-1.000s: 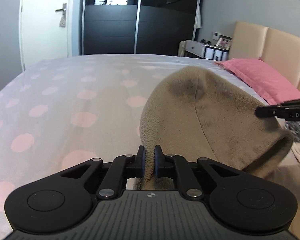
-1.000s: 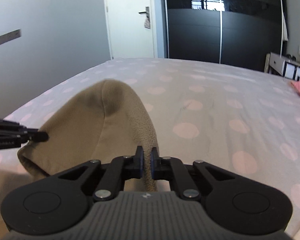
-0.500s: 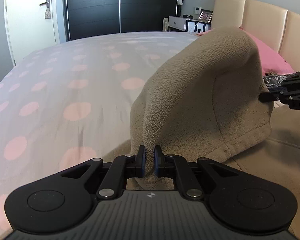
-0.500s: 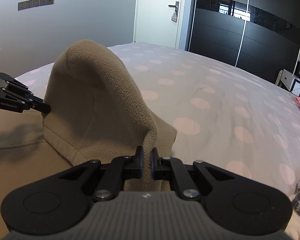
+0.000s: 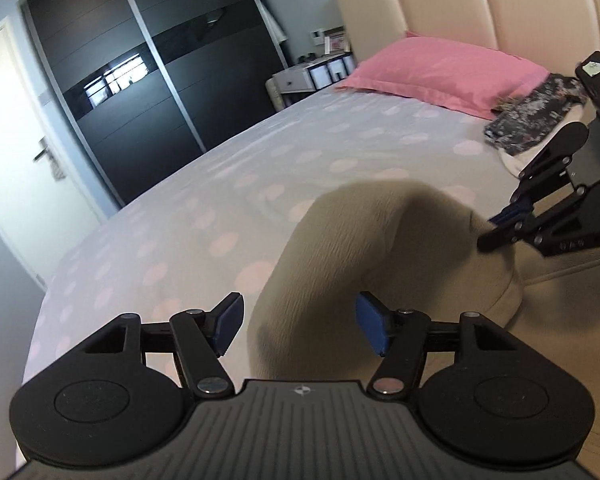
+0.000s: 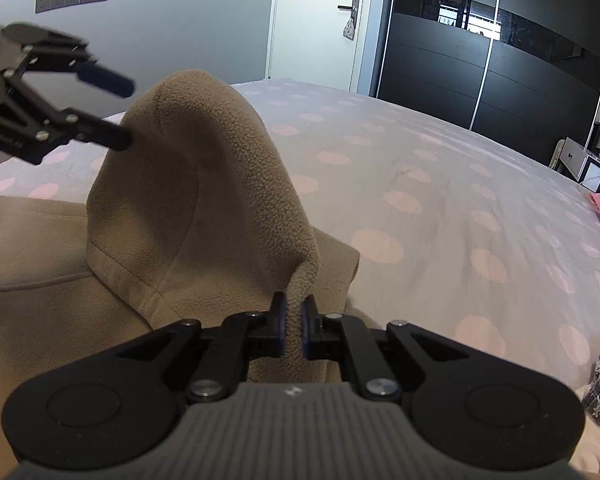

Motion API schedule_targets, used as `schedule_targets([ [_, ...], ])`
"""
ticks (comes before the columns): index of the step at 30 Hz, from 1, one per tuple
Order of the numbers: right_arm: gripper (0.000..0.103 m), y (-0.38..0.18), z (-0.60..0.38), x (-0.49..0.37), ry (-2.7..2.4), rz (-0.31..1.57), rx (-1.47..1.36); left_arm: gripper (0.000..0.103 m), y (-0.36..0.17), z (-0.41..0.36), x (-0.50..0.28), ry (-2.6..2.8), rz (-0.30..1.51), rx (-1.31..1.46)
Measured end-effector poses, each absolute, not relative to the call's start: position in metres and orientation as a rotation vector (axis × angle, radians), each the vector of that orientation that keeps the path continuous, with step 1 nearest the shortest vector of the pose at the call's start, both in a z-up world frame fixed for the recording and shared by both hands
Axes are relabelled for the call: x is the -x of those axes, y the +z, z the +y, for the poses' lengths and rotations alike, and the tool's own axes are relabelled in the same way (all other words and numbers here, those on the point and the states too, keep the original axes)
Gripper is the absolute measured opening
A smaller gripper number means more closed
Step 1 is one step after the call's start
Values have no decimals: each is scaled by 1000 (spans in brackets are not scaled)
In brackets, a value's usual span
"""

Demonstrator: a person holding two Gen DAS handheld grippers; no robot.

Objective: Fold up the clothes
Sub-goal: 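Grasp the hoodie hood edge with the left tool while the right tool grasps it too, then lift the hood with both tools and fold it over the hoodie body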

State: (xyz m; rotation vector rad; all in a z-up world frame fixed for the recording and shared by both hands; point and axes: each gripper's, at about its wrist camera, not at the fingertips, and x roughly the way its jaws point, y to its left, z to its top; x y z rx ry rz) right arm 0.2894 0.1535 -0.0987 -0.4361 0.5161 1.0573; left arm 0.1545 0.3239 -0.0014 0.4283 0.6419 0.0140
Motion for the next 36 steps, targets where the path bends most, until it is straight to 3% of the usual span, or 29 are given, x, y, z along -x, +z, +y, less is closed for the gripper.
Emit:
schedule_targets([
  [8, 9, -99, 152, -285, 1072, 515, 440, 59, -9, 301, -198, -68, 658, -586],
  [9, 9, -99, 151, -284, 1073, 516, 439, 47, -9, 300, -200, -77, 665, -581],
  [10, 9, -99, 152, -284, 1071, 517, 441, 26, -10, 300, -202, -84, 674, -572],
  [13, 12, -93, 150, -280, 1062, 510, 442, 11, -7, 300, -201, -90, 669, -552],
  [18, 14, -67, 128, -257, 1113, 388, 362, 10, 1, 305, -192, -61, 630, -499],
  [24, 13, -112, 171, -224, 1281, 559, 585, 9, 6, 304, -175, -44, 587, -448],
  [30, 8, -146, 194, -267, 1119, 620, 531, 9, 8, 295, -145, -101, 551, -444],
  [32, 0, -148, 201, -283, 1067, 604, 517, 9, 4, 292, -135, -117, 547, -414],
  [36, 0, -153, 209, -297, 1029, 584, 482, 9, -8, 286, -119, -151, 563, -349],
])
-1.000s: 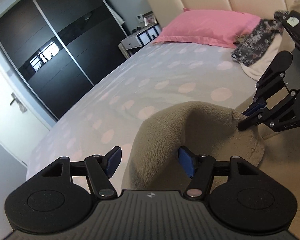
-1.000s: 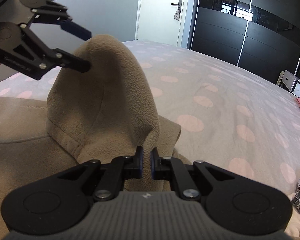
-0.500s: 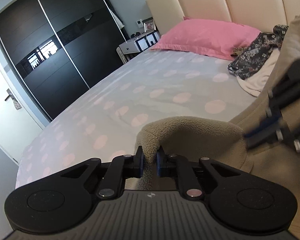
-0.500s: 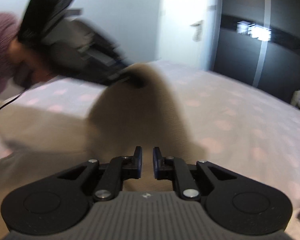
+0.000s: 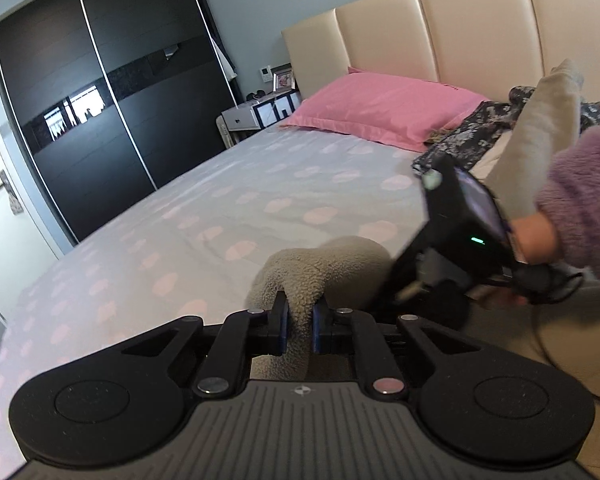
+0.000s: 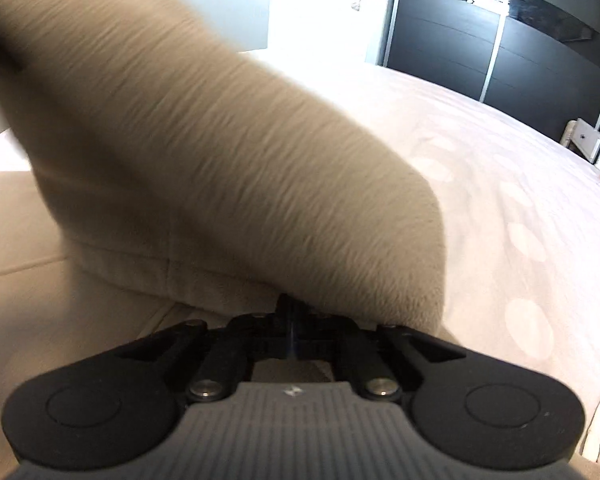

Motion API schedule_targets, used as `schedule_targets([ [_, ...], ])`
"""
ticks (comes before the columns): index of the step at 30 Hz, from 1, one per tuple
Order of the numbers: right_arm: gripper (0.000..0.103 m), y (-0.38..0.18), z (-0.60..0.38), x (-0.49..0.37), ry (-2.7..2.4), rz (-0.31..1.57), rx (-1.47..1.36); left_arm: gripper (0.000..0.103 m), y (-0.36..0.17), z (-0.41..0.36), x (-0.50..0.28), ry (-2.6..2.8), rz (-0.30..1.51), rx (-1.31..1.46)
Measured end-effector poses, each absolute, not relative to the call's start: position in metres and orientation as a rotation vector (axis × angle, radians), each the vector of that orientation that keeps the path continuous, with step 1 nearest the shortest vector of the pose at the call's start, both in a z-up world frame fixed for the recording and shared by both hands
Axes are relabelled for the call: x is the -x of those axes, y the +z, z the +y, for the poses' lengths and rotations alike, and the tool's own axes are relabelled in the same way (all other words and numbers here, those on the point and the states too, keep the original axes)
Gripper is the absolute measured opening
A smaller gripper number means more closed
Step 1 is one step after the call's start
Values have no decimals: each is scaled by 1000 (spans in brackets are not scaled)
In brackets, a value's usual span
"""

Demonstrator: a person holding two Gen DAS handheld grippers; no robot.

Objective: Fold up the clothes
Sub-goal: 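Lift the hood with both tools and fold it over the hoodie body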

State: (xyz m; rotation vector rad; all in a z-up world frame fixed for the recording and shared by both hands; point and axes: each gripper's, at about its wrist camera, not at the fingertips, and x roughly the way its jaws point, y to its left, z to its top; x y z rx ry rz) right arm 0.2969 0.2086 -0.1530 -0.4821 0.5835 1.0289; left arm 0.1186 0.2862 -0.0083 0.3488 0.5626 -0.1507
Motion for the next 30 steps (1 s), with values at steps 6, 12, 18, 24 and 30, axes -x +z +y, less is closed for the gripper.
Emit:
schedule_targets([
  [6, 0, -144, 215, -294, 902, 396, 482, 9, -21, 281, -102, -173, 578, -274],
  [12, 0, -151, 196, -286, 923, 450, 553, 9, -39, 283, -98, -170, 631, -211],
  [18, 26, -135, 142, -254, 948, 440, 558, 9, -49, 281, -91, -128, 616, -184],
  [24, 54, -104, 140, -183, 1082, 133, 782, 9, -45, 279, -90, -114, 622, -204],
  [30, 59, -114, 168, -150, 1127, -96, 1059, 9, -46, 268, -88, -129, 640, -247],
])
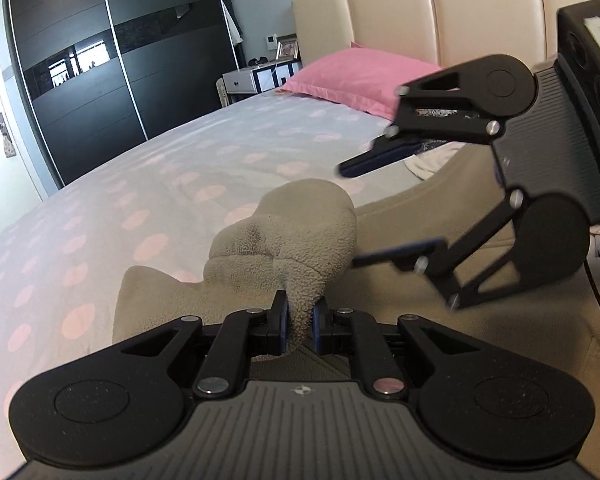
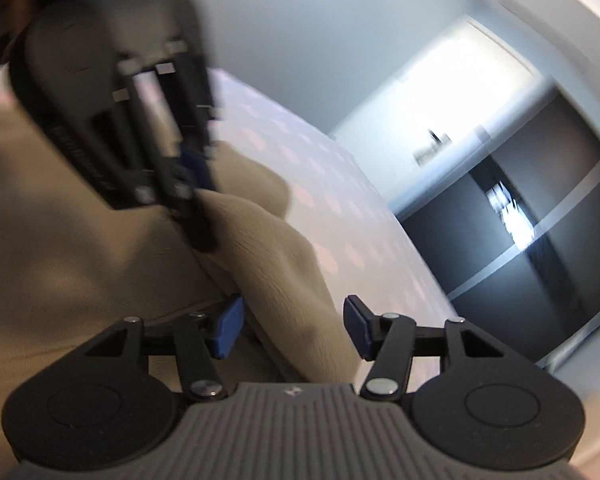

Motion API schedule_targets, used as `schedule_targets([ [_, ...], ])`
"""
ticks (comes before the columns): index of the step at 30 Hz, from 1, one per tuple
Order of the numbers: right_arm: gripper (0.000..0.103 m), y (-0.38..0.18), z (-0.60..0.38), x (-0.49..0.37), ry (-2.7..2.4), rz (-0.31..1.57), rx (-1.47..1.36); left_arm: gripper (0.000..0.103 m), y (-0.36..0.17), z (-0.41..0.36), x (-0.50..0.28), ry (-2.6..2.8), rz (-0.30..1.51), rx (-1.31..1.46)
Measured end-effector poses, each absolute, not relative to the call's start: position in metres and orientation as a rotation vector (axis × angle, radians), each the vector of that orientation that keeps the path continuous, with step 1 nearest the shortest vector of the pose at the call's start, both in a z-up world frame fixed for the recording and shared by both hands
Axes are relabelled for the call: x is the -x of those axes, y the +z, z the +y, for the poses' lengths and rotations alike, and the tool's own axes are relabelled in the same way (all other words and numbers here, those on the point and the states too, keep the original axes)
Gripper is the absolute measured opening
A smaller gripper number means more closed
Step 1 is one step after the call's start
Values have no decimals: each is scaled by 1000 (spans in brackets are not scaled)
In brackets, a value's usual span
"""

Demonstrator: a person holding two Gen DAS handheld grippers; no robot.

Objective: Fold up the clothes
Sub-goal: 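Lift the hood with both tools and fold it over the hoodie body, then open both tools and release the hood onto the hoodie body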

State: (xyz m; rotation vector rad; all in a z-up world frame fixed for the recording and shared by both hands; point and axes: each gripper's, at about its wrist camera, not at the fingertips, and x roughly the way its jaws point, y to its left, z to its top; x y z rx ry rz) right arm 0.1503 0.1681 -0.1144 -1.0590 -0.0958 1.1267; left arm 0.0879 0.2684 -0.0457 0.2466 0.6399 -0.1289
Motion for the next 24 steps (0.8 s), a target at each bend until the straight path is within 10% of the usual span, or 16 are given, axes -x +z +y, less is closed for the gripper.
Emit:
schedule_targets([
  [5, 51, -126, 177, -140, 1100, -228, 1137, 10, -44, 271, -86, -131, 645, -230],
  [8, 13, -125, 178, -142, 1089, -233, 1124, 14, -42, 277, -82, -136, 632, -211],
  [12, 11, -115, 188, -146, 1057, -174, 1071, 33, -39, 299, -72, -243, 653, -199],
  [24, 9, -100, 198, -155, 1050, -28, 885, 19, -110, 350, -110, -74, 822, -76],
])
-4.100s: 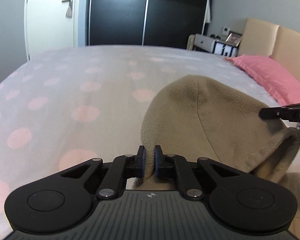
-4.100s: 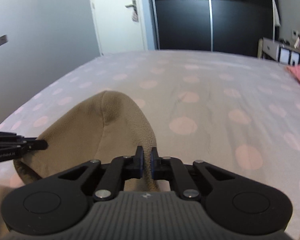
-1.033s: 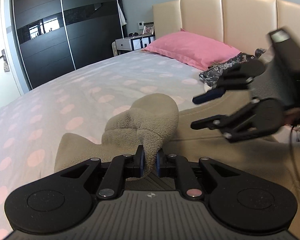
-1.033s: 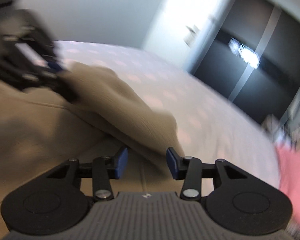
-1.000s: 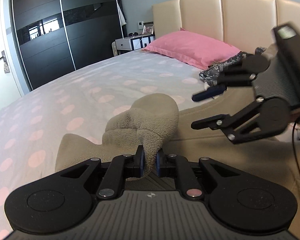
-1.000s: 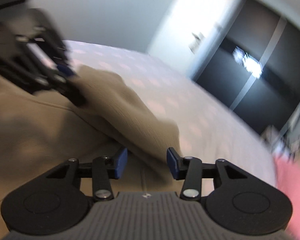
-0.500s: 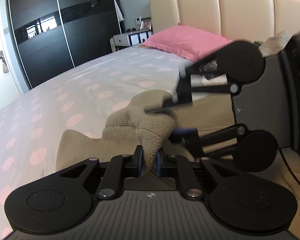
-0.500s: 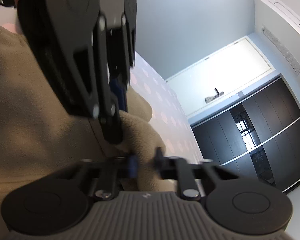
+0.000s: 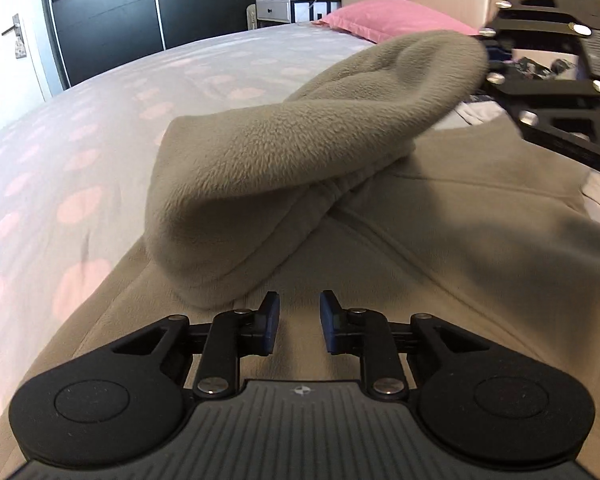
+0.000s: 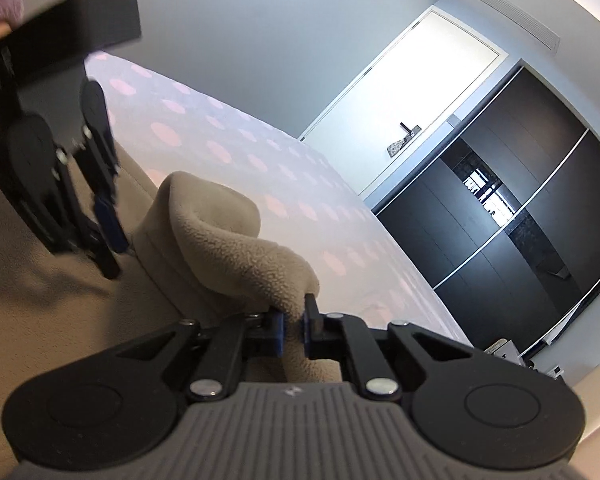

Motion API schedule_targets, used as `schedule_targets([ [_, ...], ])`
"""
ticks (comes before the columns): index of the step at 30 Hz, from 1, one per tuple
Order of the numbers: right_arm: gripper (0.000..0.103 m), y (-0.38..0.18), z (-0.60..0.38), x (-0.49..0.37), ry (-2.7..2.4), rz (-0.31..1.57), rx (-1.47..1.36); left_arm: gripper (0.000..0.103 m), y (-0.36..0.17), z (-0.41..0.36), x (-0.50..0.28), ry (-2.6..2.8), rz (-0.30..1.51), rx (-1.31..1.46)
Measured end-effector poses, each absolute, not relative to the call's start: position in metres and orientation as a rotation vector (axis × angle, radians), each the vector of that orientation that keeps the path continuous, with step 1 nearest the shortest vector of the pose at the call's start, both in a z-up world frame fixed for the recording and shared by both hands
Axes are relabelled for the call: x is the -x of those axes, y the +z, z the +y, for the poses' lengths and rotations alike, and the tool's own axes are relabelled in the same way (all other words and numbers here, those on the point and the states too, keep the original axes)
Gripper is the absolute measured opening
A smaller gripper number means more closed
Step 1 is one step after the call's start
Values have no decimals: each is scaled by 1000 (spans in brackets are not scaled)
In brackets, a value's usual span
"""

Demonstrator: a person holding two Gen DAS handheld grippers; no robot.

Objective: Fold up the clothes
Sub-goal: 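Open both tools and release the hood onto the hoodie body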

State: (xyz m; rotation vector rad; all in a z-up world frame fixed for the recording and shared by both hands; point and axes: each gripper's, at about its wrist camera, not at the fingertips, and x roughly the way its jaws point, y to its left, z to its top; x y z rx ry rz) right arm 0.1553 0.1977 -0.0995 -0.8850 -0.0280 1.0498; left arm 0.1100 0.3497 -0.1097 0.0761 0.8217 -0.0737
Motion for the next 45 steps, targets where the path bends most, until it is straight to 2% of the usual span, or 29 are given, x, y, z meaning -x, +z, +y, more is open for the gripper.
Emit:
schedule_targets([
  [3, 9, -99, 196, -155, 1051, -11, 851, 14, -120, 356, -128, -36, 815, -86],
  [4, 9, -99, 194, -156, 1053, -4, 838, 8, -123, 358, -132, -11, 815, -102],
  [6, 9, -98, 188, -157, 1058, -7, 827, 4, -124, 364, -141, 42, 795, -127],
  [11, 9, -105, 179, -151, 1095, -19, 838, 3, -114, 378, -156, 145, 713, -138],
  [17, 10, -136, 163, -124, 1158, 9, 889, 3, -131, 373, -136, 94, 844, -257],
  [23, 10, -181, 157, -107, 1204, 90, 1034, 3, -110, 393, -94, 104, 900, -213],
  [26, 19, -196, 154, -103, 1183, 99, 1089, 3, -89, 393, -83, 149, 872, -176],
  [28, 27, -192, 149, -101, 1192, 113, 1085, 4, -81, 392, -78, 171, 829, -124],
  [30, 31, -181, 142, -99, 1199, 127, 1067, 5, -69, 386, -76, 157, 783, -73],
  [33, 32, -155, 126, -105, 1202, 161, 981, 7, -50, 369, -80, 124, 723, -43],
  [37, 31, -119, 116, -135, 1106, 256, 728, 7, -35, 351, -93, 93, 661, -34],
  [40, 15, -109, 132, -164, 1007, 323, 596, 7, -36, 345, -116, 93, 646, -16],
  [45, 15, -105, 187, -218, 938, 450, 351, 7, -52, 353, -154, 139, 628, 62],
])
